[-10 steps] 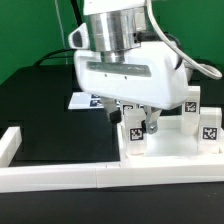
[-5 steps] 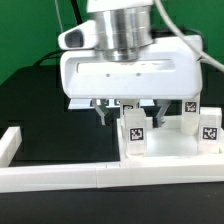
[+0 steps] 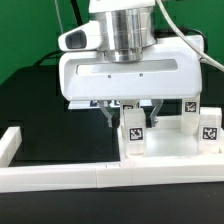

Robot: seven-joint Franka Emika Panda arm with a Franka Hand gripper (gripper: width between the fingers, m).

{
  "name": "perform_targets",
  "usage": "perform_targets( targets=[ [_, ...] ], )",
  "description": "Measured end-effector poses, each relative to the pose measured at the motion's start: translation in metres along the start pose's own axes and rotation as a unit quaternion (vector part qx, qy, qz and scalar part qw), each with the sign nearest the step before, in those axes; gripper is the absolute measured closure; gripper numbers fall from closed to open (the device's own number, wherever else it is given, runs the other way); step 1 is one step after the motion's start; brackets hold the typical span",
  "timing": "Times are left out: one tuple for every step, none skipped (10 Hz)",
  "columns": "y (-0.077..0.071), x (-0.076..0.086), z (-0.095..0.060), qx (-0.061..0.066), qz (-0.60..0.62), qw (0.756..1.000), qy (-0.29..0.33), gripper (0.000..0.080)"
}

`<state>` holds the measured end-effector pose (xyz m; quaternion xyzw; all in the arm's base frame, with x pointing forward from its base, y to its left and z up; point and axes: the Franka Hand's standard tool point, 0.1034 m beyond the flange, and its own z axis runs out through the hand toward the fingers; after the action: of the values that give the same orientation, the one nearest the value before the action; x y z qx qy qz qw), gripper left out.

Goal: Assemble square table

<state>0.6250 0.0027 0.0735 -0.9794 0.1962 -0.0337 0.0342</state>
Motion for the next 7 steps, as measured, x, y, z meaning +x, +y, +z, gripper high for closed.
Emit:
perform_targets(
  targets=[
    [-0.0002, -0.0002, 0.0002, 0.0, 0.043, 0.999, 0.0, 0.0511],
    [-0.0002, -0.0003, 0.0003, 0.0, 0.08, 0.997, 0.0, 0.0511],
    [-0.0002, -0.0003, 0.0004, 0.0, 0.106, 0.994, 0.0, 0.0511],
    [0.0011, 0.001, -0.0001, 0.004, 0.161, 0.987, -0.003, 0.0511],
    [0.0043, 0.0035, -0.0014, 0.006, 0.241, 0.97, -0.009, 0.0511],
    [0.0033, 0.0029, -0.0017, 0.005, 0.329, 0.944, -0.015, 0.0511],
    [0.0003, 0.0013, -0.0003, 0.005, 0.426, 0.905, -0.017, 0.0511]
  ],
)
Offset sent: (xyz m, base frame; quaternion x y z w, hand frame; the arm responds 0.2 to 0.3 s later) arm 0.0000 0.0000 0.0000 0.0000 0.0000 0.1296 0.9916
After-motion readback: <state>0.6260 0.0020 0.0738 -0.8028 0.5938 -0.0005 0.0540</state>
